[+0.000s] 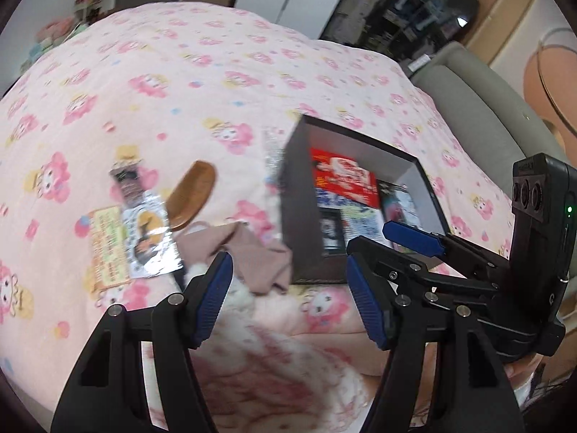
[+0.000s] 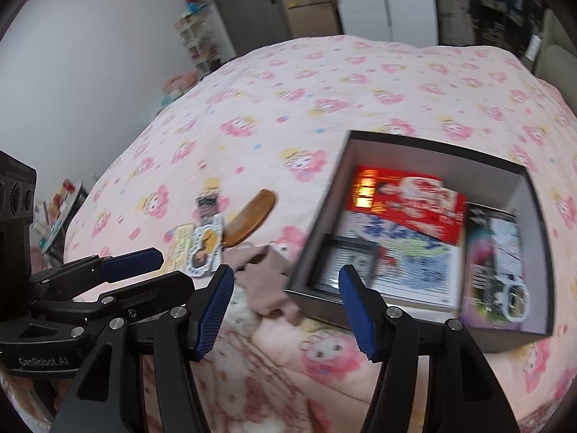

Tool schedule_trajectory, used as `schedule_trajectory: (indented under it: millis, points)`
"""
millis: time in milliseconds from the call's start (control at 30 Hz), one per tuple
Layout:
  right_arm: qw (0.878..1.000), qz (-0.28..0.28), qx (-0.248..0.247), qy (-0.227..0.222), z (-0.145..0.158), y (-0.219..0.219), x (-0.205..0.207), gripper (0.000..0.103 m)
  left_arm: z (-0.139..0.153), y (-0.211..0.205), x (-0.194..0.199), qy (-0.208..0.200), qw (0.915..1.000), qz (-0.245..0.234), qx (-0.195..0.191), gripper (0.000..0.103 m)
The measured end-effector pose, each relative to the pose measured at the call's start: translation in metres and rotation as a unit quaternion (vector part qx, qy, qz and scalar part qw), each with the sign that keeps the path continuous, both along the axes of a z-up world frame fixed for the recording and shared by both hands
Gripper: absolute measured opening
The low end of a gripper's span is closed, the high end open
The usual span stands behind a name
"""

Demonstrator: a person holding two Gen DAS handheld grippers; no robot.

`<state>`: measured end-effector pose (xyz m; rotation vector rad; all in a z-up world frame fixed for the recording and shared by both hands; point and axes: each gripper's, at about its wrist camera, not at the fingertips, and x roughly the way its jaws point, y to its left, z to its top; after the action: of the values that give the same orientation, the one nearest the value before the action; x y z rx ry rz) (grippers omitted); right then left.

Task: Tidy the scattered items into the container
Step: 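Withdraw the right gripper from the box toward the items on the bedspread, then grasp the cartoon sticker sheet and green-text card with the right gripper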

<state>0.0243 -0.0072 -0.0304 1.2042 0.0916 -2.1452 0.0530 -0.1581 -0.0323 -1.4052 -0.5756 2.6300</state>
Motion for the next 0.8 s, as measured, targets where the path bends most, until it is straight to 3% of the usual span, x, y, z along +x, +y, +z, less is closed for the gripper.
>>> schedule_trajectory:
  millis: [433, 800]
  points:
    - [0.996, 0.076, 0.049, -0.026, -0.033, -0.087, -0.003, 0.057, -0.042, -0.073, 0.001, -0.028, 0.9987, 0.035, 0.025, 0.067]
    - [0.992, 0.08, 0.048, -0.088, -0.068, -0.117, -0.025, 0.057, -0.076, -0.108, -0.024, -0.065, 0.9964, 0.048, 0.027, 0.066]
